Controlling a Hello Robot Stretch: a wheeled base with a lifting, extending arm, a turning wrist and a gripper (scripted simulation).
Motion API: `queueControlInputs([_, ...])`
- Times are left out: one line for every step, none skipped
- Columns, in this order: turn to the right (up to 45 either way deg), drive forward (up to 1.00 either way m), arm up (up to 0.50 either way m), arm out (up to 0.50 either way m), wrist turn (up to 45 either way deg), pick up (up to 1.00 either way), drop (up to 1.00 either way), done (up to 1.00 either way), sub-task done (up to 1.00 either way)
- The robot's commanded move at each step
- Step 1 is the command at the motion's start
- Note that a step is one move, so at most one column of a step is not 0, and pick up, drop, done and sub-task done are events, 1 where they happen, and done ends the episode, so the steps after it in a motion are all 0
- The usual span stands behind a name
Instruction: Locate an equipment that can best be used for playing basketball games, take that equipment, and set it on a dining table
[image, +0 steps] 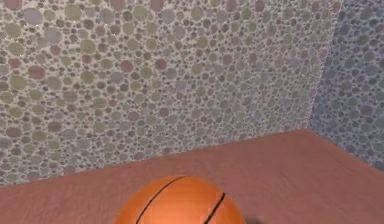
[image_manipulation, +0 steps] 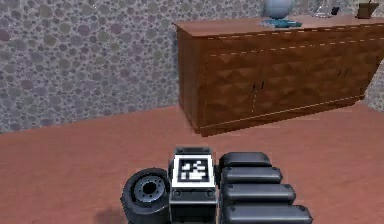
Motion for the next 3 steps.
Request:
queueControlInputs([-45.0, 0.00, 0.00, 0.00, 0.0, 0.00, 0.00, 0.00, 0.00])
queueControlInputs([-18.0, 0.00, 0.00, 0.00, 0.0, 0.00, 0.00, 0.00, 0.00])
queueControlInputs([0.0, 0.05, 0.00, 0.00, 0.0, 0.00, 0.00, 0.00, 0.00])
